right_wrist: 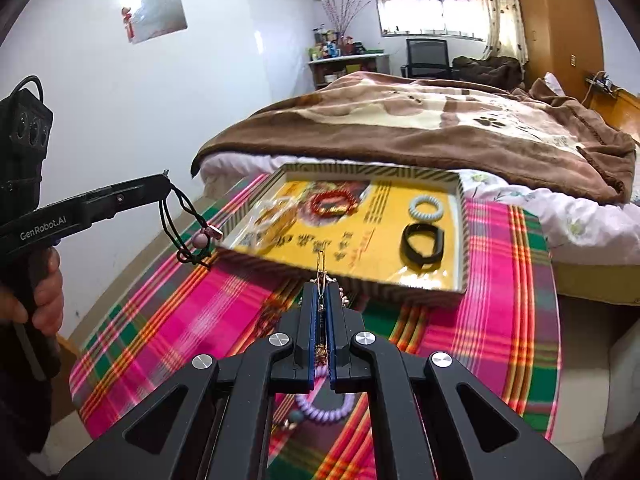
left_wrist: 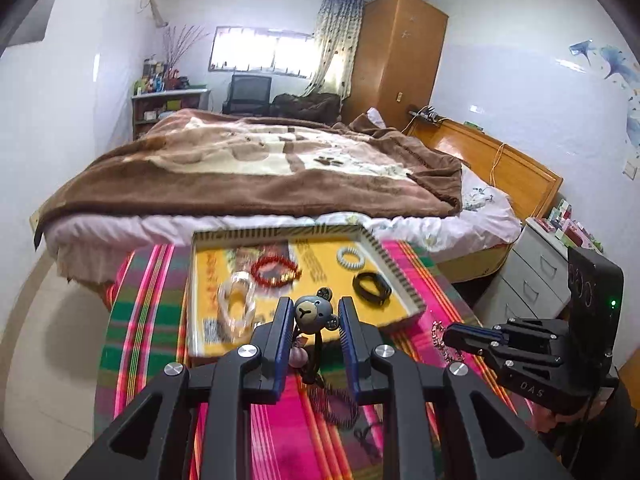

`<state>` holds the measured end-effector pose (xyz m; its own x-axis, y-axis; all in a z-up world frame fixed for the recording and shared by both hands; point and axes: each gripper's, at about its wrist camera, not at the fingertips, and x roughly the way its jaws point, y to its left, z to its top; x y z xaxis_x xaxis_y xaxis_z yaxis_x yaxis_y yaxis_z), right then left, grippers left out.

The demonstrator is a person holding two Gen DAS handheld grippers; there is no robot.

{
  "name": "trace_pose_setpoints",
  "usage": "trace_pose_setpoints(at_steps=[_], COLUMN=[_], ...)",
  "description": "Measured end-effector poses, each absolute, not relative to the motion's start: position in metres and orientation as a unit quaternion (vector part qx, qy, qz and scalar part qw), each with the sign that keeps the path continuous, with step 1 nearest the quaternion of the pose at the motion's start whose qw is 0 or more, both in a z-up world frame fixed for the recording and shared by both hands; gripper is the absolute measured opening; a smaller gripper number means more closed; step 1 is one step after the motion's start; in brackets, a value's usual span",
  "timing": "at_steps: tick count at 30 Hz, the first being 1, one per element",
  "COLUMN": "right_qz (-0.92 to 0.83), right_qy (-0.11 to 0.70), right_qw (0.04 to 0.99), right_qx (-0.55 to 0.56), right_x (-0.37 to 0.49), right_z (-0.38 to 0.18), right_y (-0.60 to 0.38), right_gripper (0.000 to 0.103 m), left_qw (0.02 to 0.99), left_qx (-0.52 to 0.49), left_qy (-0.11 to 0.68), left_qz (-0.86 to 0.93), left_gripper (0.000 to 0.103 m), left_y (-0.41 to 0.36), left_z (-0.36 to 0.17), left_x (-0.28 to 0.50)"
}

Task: Organize jewelry
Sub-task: 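Carry the bear charm and gold charm over the yellow tray with both tools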

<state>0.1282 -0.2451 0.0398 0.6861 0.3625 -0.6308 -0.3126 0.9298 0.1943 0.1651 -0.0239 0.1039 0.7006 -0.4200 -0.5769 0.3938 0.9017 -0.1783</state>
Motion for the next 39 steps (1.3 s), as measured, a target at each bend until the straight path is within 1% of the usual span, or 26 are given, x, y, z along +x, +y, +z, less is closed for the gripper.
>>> trace_pose_setpoints(at_steps=[4, 11, 20, 28, 39], right_qz=[0.172, 0.152, 0.134, 0.132, 0.122], right_qy=[0.345, 0.35, 0.397, 0.439, 0.469], right_qw=[0.922, 0.923, 0.908, 0.888, 0.874], right_qx=[0.035, 0.039, 0.027, 0.009, -0.019], right_x=[0.149, 0.194, 0.271, 0.324, 0.357], right_z=[0.047, 0.046, 0.014, -0.018, -0.04], right_y=[-0.251, -0.26, -0.253, -0.238, -0.223], right_gripper=[0.004, 0.004, 0.004, 0.004, 0.004], left_qw=[0.921, 0.913, 0.896, 0.886, 0.874], left_qx=[-0.012, -0.032, -0.034, -0.023, -0.019], left_qy=[0.312, 0.321, 0.364, 0.411, 0.438], left_qz=[-0.231, -0.252, -0.252, -0.213, -0.21], left_gripper=[0.023, 0.023, 0.023, 0.023, 0.023], left_y=[-0.037, -0.054, -0.07, -0.06, -0.055], left_z=[0.109, 0.097, 0.047, 0.005, -0.021], left_x=[0.185, 0.224, 0.273, 0.304, 0.318])
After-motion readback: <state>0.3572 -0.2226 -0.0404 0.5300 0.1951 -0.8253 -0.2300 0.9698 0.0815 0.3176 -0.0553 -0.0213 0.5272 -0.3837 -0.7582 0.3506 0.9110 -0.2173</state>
